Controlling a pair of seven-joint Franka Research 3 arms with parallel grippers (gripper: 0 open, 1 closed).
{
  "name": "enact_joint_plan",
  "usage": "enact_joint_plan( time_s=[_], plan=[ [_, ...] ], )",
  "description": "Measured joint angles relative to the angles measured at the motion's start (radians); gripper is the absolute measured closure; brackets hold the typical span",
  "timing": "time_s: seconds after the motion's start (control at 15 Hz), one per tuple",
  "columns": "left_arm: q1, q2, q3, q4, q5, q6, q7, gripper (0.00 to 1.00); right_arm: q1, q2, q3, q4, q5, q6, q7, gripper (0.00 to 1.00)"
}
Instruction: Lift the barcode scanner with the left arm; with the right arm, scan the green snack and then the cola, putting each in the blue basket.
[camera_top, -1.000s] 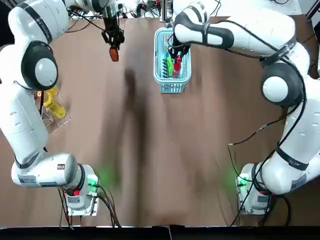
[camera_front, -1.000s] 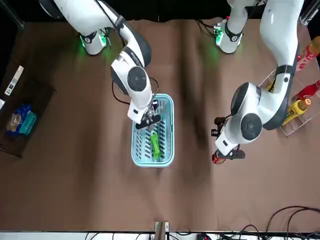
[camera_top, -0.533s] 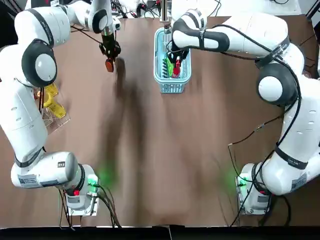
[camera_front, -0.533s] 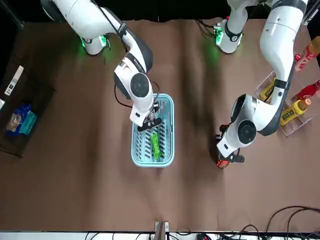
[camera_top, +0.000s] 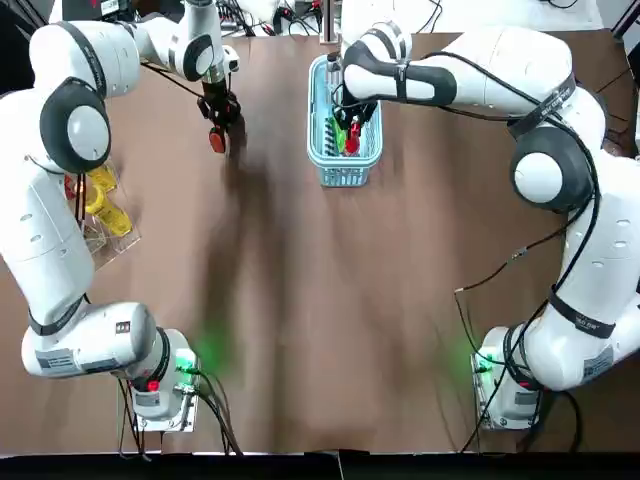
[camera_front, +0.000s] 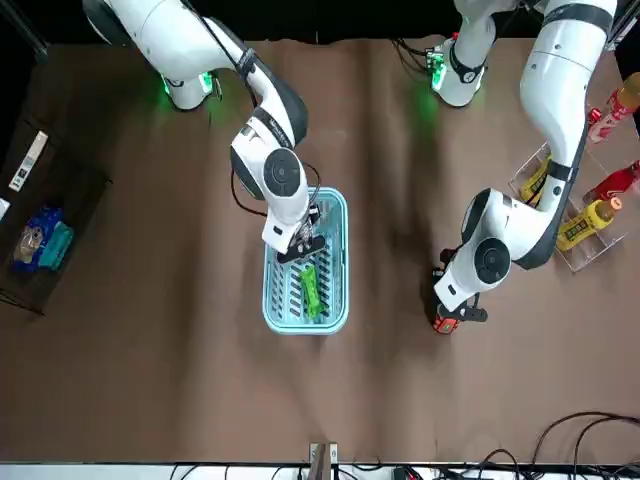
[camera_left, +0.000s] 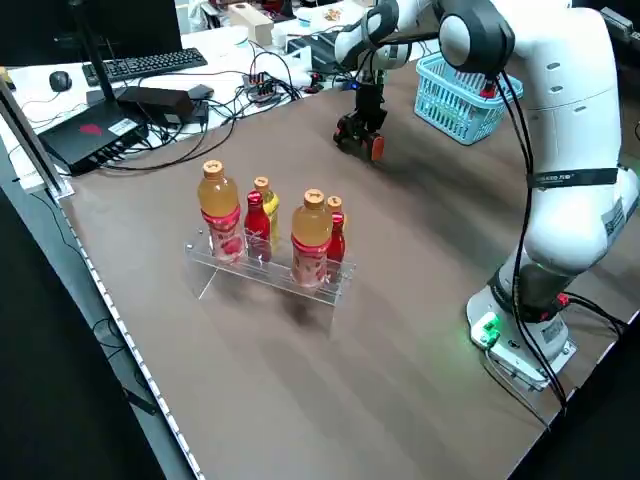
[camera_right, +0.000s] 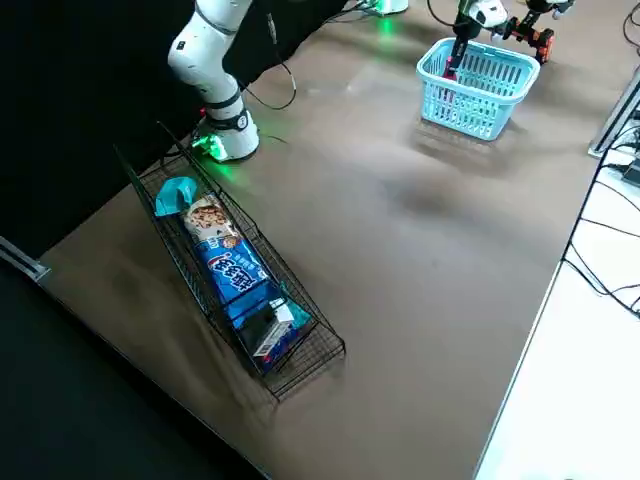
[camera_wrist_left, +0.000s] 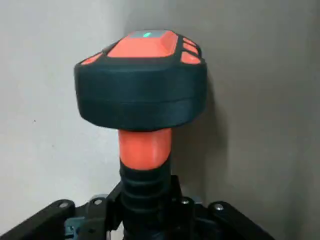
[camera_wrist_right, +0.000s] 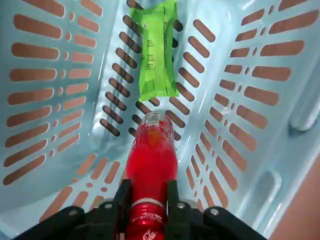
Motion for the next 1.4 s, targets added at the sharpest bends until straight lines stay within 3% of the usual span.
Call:
enact_joint_plan(
  time_s=[0.13,0.4,0.6,0.67,0.87,1.07,1.2,1.4],
  plan=[
    [-0.001,0.000,-0.001,-0.003,0.000,0.001,0.000,0.62,0.000,0.009,0.000,0.000,0.000,0.008,0.000,0.67],
    [-0.001,-0.001,-0.003,0.000,0.000,0.006,0.000,0.30,0.000,0.014,0.000,0.002,0.000,0.011,0.001,0.67],
    [0.003,-0.011,-0.003,0.013,0.001,0.009,0.000,0.03,0.000,0.014,0.000,0.005,0.000,0.013,0.007,0.63],
    [0.007,-0.019,-0.003,0.028,0.002,0.009,0.000,0.00,0.000,0.014,0.000,0.006,0.000,0.013,0.009,0.56],
    [0.030,-0.081,-0.004,0.087,0.006,-0.045,0.046,0.00,0.000,0.014,0.000,0.015,0.000,0.014,0.013,0.30],
    [0.049,-0.154,-0.009,0.152,0.006,-0.174,0.118,0.00,-0.001,-0.003,0.000,0.035,0.000,0.012,0.016,0.03],
    [0.049,-0.201,-0.020,0.195,0.006,-0.282,0.164,0.00,-0.023,-0.059,-0.004,0.051,0.000,-0.009,0.019,0.00],
    [0.046,-0.250,-0.024,0.205,0.006,-0.355,0.165,0.00,-0.114,-0.140,-0.009,0.057,-0.001,-0.092,0.010,0.00]
  ],
)
